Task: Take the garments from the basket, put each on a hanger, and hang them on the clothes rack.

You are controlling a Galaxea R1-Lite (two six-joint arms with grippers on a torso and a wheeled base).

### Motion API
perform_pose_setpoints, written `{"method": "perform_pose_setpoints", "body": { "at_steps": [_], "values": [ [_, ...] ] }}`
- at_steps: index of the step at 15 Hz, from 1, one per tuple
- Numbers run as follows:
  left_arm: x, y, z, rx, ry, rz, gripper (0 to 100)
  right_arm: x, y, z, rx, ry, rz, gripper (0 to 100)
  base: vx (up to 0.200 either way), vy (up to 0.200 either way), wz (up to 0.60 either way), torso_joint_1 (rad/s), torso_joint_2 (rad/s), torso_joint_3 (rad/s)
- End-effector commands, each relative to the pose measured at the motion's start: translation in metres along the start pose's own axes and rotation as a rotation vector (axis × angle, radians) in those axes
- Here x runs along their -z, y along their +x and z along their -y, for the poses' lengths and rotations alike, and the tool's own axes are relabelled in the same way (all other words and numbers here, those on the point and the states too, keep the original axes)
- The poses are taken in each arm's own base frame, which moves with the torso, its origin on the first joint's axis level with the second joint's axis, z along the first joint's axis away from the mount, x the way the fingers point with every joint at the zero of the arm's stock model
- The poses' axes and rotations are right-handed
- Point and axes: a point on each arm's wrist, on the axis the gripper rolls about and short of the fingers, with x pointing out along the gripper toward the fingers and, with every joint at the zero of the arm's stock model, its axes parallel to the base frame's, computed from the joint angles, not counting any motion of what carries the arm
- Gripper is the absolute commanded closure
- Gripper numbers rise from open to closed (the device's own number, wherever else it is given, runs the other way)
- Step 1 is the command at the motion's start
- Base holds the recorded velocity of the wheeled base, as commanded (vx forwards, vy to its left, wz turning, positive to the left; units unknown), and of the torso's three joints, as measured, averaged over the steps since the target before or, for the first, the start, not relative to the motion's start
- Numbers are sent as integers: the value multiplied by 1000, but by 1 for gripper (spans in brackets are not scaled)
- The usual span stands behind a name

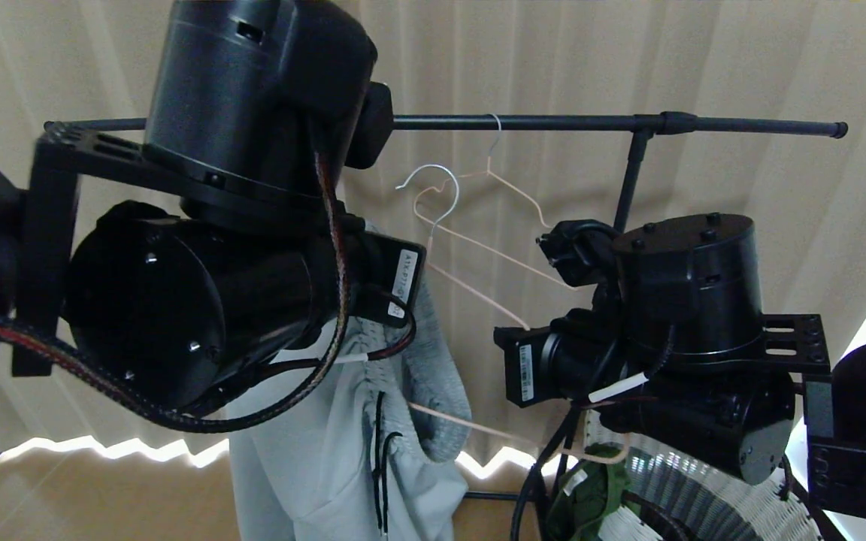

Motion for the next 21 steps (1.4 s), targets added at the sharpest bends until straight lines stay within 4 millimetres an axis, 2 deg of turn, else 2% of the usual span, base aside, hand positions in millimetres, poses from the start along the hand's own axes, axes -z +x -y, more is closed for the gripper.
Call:
{"method": "perform_pose_setpoints", "body": {
  "at_steps": [1, 5, 6, 9, 13, 17, 18, 21],
  "values": [
    [7, -2, -2, 16, 18, 22, 100, -2, 3, 0, -4, -14, 27, 100, 0, 0, 0, 0, 0, 0],
    [12, -13, -9, 133, 28, 67, 100, -5, 4, -1, -17, -55, 62, 100, 0, 0, 0, 0, 0, 0],
    [15, -15, -24, 166, 72, 76, 100, -7, 3, -1, -18, -70, 69, 100, 0, 0, 0, 0, 0, 0],
    [26, -22, -40, 281, 145, 114, 100, -10, 3, -2, -25, -72, 93, 100, 0, 0, 0, 0, 0, 0],
    [45, -14, -40, 292, 216, 167, 100, -15, 3, -2, -31, -85, 133, 100, 0, 0, 0, 0, 0, 0],
    [46, -13, -39, 291, 223, 171, 100, -18, 3, 2, -19, -77, 144, 100, 0, 0, 0, 0, 0, 0],
    [47, -13, -39, 292, 224, 167, 0, -18, 3, 3, -15, -76, 145, 100, 0, 0, 0, 0, 0, 0],
    [52, -14, -39, 296, 231, 159, 0, -22, 1, 7, -8, -67, 156, 100, 0, 0, 0, 0, 0, 0]
  ]
}}
